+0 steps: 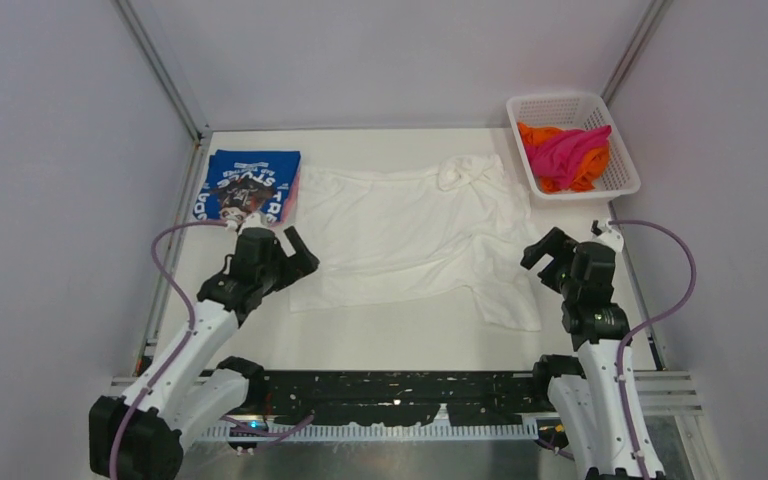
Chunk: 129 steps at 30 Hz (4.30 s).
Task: Fold and stack the t-shirts
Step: Flatten out the tshirt
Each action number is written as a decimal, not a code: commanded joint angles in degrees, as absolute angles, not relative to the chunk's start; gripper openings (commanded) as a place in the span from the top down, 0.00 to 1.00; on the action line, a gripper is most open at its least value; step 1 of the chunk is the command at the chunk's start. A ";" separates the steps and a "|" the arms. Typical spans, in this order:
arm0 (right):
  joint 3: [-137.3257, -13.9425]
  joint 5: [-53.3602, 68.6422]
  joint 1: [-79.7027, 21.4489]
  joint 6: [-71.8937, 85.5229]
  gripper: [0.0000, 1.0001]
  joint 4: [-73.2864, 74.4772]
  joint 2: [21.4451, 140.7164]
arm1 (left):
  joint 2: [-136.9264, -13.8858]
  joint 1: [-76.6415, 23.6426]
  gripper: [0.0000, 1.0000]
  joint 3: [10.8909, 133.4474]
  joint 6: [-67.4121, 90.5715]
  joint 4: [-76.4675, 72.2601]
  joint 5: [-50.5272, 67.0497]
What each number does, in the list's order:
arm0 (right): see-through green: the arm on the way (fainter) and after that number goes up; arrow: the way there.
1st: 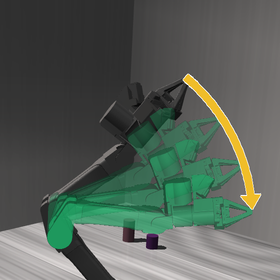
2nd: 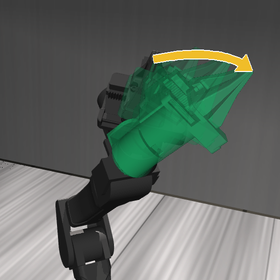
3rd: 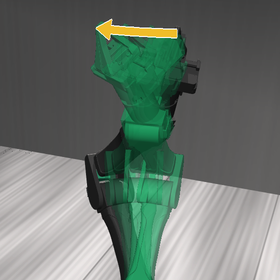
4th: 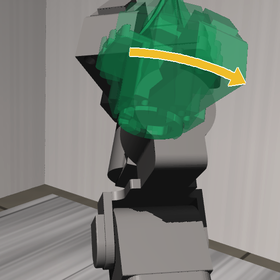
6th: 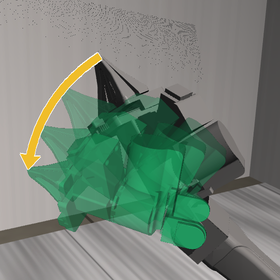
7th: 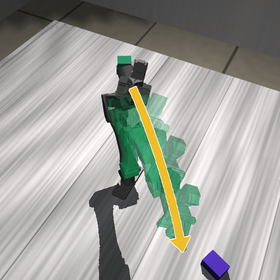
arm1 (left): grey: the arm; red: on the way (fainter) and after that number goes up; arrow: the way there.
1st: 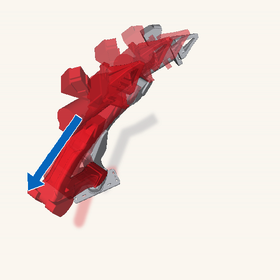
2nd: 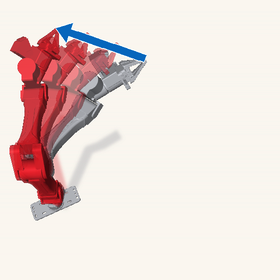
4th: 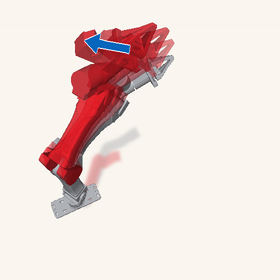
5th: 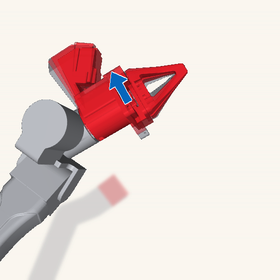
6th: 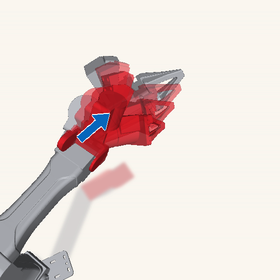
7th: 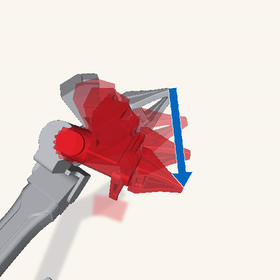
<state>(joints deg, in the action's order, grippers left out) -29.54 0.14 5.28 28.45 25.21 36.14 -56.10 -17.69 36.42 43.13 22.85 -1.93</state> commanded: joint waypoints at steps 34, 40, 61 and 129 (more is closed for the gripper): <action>-27.94 -7.54 5.45 27.77 0.05 27.50 36.48 | -70.07 -21.81 0.62 31.81 53.44 29.09 -7.76; -27.95 -8.63 5.45 28.02 0.04 28.19 36.81 | -71.14 -24.75 0.62 34.55 53.09 37.54 -11.62; -27.60 -9.22 5.45 28.04 0.04 28.01 36.93 | -79.40 -30.68 0.62 36.35 50.78 40.29 -7.16; -25.30 -9.61 -38.29 53.22 0.92 40.41 53.44 | -60.14 -9.24 1.00 37.31 42.63 28.86 -9.51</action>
<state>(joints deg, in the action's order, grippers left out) -25.39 -6.37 -37.89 52.58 43.20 54.87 -62.59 -9.61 37.15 43.00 29.93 -9.80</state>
